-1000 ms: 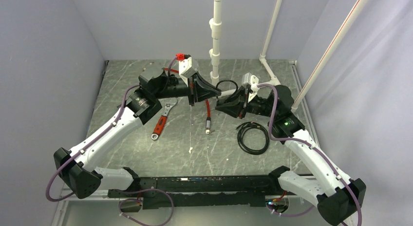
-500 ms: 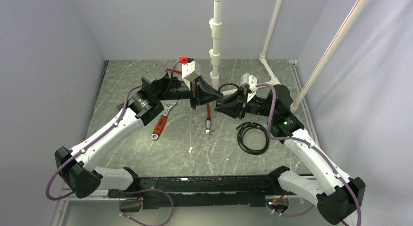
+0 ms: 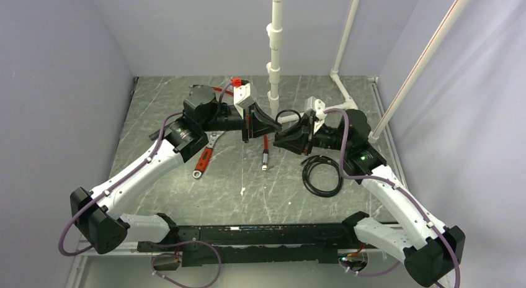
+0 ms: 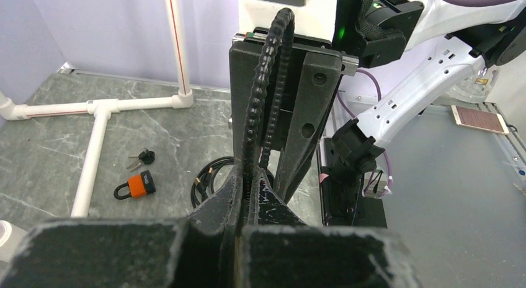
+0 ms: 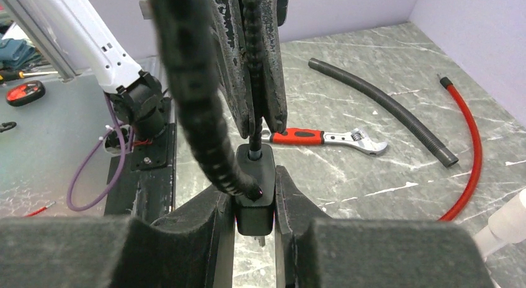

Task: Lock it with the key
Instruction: Lock the lock.

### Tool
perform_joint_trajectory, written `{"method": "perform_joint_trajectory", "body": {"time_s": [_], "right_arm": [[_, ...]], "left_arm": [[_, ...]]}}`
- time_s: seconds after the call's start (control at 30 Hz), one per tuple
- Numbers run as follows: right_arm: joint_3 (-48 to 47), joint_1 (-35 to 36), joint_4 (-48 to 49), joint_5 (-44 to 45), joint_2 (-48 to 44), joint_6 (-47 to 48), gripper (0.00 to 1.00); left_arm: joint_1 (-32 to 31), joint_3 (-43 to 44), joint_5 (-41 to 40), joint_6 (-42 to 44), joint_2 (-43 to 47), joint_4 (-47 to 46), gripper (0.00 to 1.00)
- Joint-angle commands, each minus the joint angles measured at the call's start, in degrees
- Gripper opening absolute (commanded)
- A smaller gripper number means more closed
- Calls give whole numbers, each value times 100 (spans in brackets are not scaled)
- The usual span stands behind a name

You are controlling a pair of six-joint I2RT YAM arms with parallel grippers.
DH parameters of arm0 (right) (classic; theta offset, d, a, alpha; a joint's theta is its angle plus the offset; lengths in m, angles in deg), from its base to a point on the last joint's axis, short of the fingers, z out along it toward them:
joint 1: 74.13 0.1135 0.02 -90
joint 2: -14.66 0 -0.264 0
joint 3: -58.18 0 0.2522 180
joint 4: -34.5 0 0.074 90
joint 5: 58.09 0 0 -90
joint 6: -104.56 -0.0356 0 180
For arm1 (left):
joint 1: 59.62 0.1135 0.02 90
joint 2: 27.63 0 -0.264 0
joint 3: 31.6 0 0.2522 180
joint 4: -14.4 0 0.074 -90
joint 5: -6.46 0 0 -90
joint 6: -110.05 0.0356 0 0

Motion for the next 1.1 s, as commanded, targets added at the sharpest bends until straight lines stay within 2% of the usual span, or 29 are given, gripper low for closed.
{"method": "perform_joint_trajectory", "body": {"time_s": [0.0,0.33,0.53,0.77,1.07], "right_arm": [[-120,57,564,-140,-185,50,0],[-473,55,644,86,39,-229,0],[-546,55,710,50,52,-228,0],[-627,51,694,136,8,44,0],[-744,54,1028,366,254,-249,0]], "left_arm": [[8,-27,88,240,5,375,0],[-122,-95,490,964,-143,874,0],[-144,-314,506,1063,-144,1241,0],[81,-646,675,-64,-222,865,0],[-179,-704,726,94,-307,1000,0]]}}
